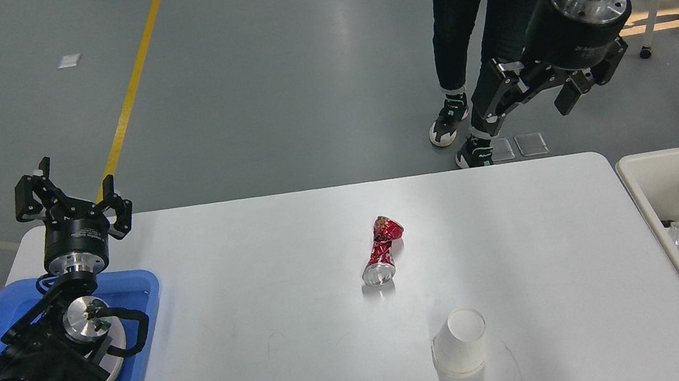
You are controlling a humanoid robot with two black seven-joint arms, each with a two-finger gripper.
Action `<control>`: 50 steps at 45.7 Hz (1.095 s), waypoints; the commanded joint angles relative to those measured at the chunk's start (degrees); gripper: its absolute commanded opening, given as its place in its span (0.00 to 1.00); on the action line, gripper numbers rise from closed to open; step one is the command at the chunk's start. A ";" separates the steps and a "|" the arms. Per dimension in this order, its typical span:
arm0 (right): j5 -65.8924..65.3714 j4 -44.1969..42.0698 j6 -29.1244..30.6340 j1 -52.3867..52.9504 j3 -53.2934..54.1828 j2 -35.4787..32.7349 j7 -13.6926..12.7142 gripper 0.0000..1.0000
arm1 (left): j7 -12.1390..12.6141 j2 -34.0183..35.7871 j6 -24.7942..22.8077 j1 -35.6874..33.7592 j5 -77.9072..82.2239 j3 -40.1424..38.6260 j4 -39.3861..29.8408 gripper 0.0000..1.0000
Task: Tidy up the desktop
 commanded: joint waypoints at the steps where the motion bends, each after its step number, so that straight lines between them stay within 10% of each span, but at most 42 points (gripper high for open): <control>1: 0.03 5.89 -0.01 2.70 0.52 0.22 0.00 1.00 | 0.00 0.00 0.08 0.00 0.01 -0.05 -0.06 0.97; 50: 1.96 8.63 -0.01 -12.85 12.03 2.32 0.00 1.00 | 0.00 0.00 -0.01 0.00 0.01 0.04 -0.05 0.96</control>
